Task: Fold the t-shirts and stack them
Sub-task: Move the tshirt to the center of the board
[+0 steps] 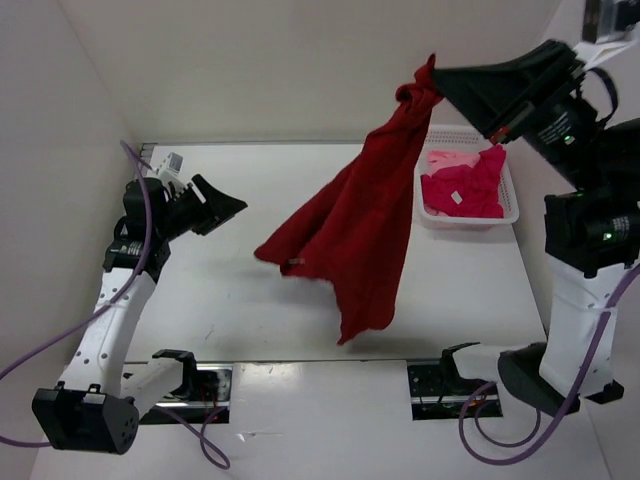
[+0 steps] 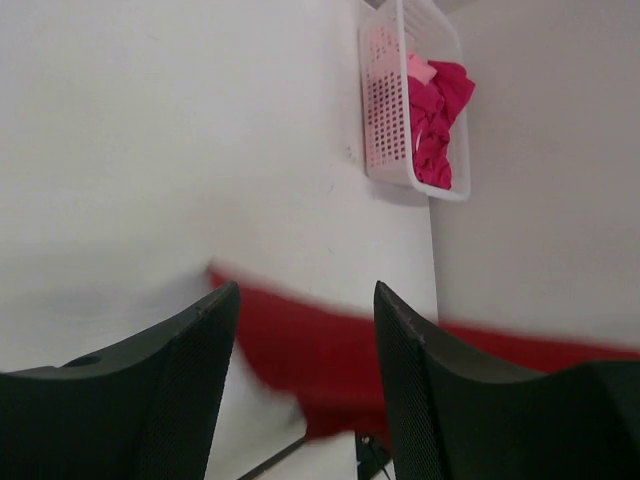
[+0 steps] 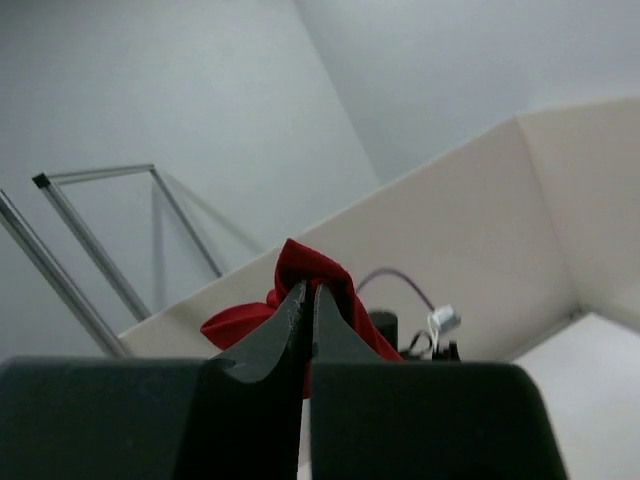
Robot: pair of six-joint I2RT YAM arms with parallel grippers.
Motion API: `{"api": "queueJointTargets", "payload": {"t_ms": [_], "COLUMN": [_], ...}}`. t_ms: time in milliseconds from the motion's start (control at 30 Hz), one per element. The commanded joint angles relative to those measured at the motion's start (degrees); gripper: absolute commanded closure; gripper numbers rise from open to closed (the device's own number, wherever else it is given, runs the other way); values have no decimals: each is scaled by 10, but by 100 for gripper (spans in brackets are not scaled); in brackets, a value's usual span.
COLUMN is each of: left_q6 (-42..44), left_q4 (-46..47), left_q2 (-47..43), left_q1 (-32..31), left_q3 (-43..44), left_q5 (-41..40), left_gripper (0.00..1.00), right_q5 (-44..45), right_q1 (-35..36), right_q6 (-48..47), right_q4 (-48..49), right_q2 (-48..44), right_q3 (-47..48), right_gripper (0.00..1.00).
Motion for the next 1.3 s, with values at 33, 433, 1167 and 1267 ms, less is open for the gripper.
{"api": "queueJointTargets", "payload": {"t_ms": [33,433,1167,1267], "left_q6": [10,117,31,14], "left_q4": [28,-61,11,40], "left_q2": [4,-24,102,111], "left_q1": [4,-54,-226,-226], "left_q3": [4,-99,-170,-170], "left_q5": [13,-17,-128,-128], "left_gripper": [35,35,27,27], "right_q5": [9,172,279,271], "right_q1": [2,-4,-55,-58], "right_q6": [-33,-160,-181,-185], "right_q4": [11,-16,-106,-111], "right_q2": [-11,56,227,201], "right_q3": [-214,-463,-188,-236], "right_gripper": [100,100,46,43]}}
